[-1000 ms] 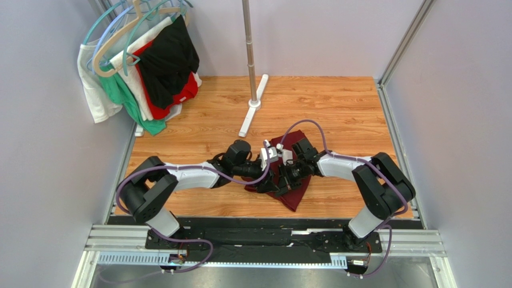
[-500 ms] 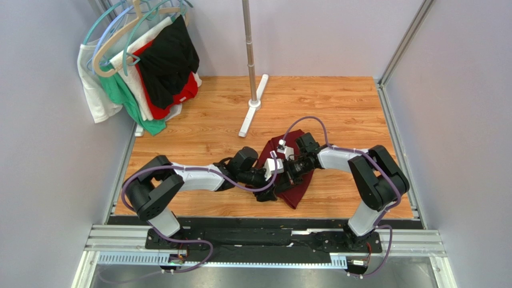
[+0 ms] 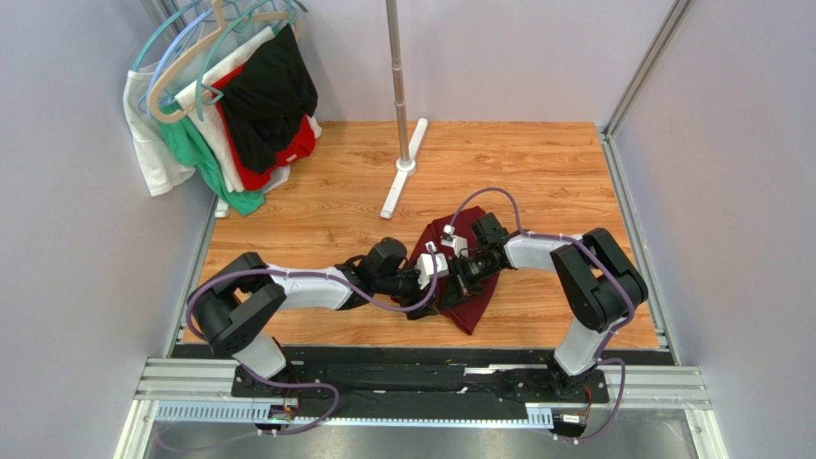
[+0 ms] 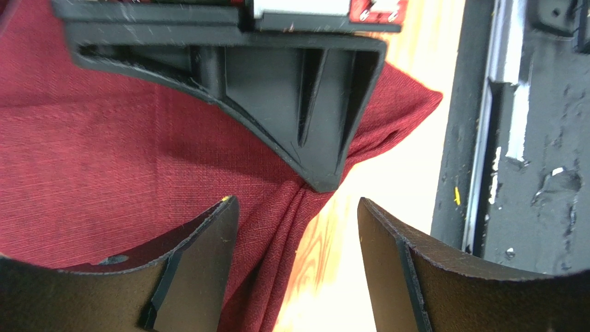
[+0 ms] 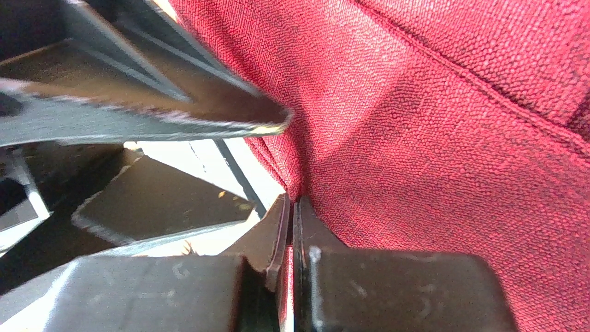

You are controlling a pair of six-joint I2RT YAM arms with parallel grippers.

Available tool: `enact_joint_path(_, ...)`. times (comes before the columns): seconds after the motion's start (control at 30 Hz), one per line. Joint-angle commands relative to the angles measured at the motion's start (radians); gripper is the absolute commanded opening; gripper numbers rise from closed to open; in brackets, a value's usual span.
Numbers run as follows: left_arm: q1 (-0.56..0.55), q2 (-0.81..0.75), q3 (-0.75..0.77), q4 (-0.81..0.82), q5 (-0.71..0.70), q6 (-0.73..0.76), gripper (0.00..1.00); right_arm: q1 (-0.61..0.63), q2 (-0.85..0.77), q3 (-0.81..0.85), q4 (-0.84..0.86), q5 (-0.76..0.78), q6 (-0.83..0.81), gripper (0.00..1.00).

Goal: Fold the napkin, place the utensils inside, and roll it up
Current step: Roll the napkin at the center of the board.

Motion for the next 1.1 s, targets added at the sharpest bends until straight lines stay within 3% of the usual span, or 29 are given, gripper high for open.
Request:
enact_joint_path(0.0,-0.004,0.037,0.059,-0.046,0.038,0.041,0.73,-0.003,-0.003,0.027,-0.007,-0.03,-0.02,0.0)
enact_joint_path(0.2,-0.004,0.063,0.079,-0.079,-0.008,0.053,0.73,-0.003,-0.005,0.029,-0.008,-0.037,-0.021,0.0)
enact_joint_path(0.33,-0.014,0.091,0.103,-0.132,-0.043,0.059,0.66,-0.003,-0.008,0.03,-0.008,-0.042,-0.021,0.0)
enact_joint_path(0.5,-0.033,0.102,0.103,-0.178,-0.109,0.047,0.45,-0.007,-0.006,0.035,-0.013,-0.048,-0.025,0.0)
enact_joint_path(0.77,-0.035,0.114,0.1,-0.194,-0.109,0.018,0.24,-0.018,-0.009,0.035,-0.01,-0.068,-0.02,0.0)
enact_joint_path(0.9,-0.035,0.132,0.116,-0.214,-0.098,-0.002,0.02,-0.018,-0.019,0.035,-0.01,-0.077,-0.015,0.0)
enact_joint_path(0.93,-0.035,0.145,0.119,-0.221,-0.091,-0.013,0.0,-0.019,-0.022,0.035,-0.008,-0.076,-0.009,0.0)
enact_joint_path(1.03,-0.035,0.169,0.126,-0.229,-0.071,-0.048,0.0,-0.038,-0.043,0.022,-0.004,-0.062,0.015,0.1)
enact_joint_path(1.07,-0.033,0.175,0.131,-0.231,-0.063,-0.054,0.0,-0.044,-0.072,0.015,-0.004,-0.051,0.029,0.23)
